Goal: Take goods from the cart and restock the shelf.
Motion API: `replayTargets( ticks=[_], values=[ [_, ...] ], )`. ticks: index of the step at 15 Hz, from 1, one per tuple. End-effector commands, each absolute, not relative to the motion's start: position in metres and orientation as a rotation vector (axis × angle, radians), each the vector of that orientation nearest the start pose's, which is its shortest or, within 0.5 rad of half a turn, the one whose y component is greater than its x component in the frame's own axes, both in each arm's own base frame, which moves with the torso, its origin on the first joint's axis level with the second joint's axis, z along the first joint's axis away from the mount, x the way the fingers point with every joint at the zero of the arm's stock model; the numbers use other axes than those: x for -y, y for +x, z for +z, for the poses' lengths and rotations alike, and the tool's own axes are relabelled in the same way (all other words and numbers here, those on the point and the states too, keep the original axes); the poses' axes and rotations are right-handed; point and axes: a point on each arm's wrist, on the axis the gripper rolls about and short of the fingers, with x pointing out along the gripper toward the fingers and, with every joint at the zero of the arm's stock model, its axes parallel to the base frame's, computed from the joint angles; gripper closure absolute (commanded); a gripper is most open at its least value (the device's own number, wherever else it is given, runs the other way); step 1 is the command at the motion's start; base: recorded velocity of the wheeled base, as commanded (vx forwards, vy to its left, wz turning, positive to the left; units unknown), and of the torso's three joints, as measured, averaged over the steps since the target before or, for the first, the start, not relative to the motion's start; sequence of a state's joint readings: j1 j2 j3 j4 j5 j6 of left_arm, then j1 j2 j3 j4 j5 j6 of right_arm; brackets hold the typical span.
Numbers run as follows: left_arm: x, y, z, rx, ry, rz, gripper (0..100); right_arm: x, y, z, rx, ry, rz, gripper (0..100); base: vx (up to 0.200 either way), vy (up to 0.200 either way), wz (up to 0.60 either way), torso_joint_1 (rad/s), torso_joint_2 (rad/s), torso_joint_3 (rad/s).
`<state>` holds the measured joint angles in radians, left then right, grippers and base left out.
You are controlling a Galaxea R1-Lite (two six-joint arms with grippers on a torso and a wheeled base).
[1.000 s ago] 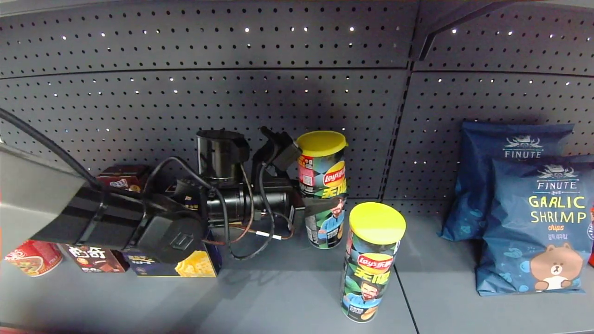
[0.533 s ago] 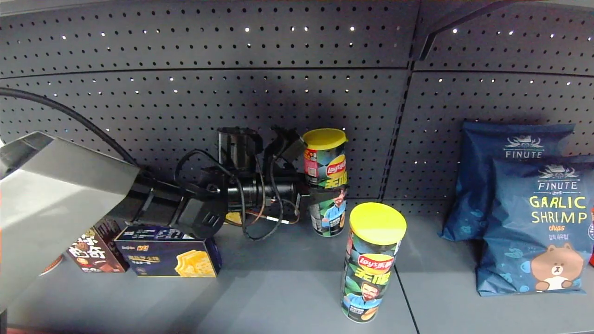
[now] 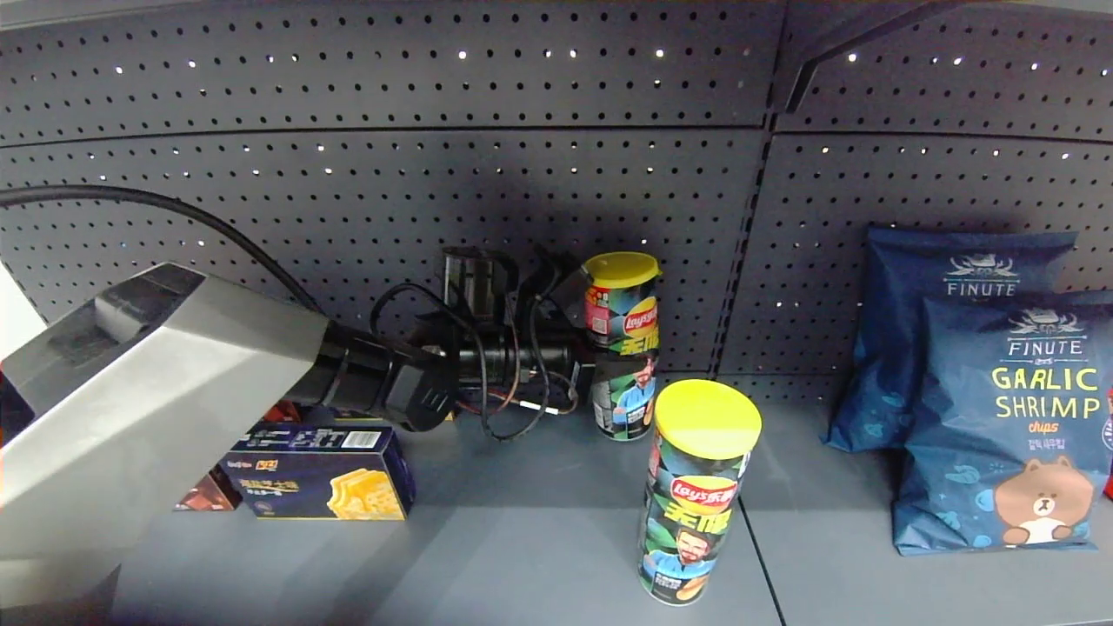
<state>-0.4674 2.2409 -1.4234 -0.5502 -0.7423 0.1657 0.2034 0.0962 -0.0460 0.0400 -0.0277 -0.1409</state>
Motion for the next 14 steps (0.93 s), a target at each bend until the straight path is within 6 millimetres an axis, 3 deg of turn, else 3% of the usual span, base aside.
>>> replayTargets(
  ticks=[1,9,10,14],
  values=[
    [0.219,0.401,0.128,-0.194,0.103,-1.22,100,0.004,-0.018,0.086,-0.079,-0.151,0.182,0,0.0,0.0,0.0,0.0,0.0,0.0],
    [0.217,0.402,0.112,-0.229,0.168,-1.229,100,0.004,-0.018,0.086,-0.079,-0.151,0.182,0,0.0,0.0,0.0,0.0,0.0,0.0],
    [0.216,0.401,0.108,-0.233,0.185,-1.233,0,0.004,-0.018,0.086,-0.079,-0.151,0.182,0,0.0,0.0,0.0,0.0,0.0,0.0],
    [0.219,0.4,0.109,-0.229,0.185,-1.239,0,0.004,-0.018,0.086,-0.079,-0.153,0.184,0,0.0,0.0,0.0,0.0,0.0,0.0]
  ],
)
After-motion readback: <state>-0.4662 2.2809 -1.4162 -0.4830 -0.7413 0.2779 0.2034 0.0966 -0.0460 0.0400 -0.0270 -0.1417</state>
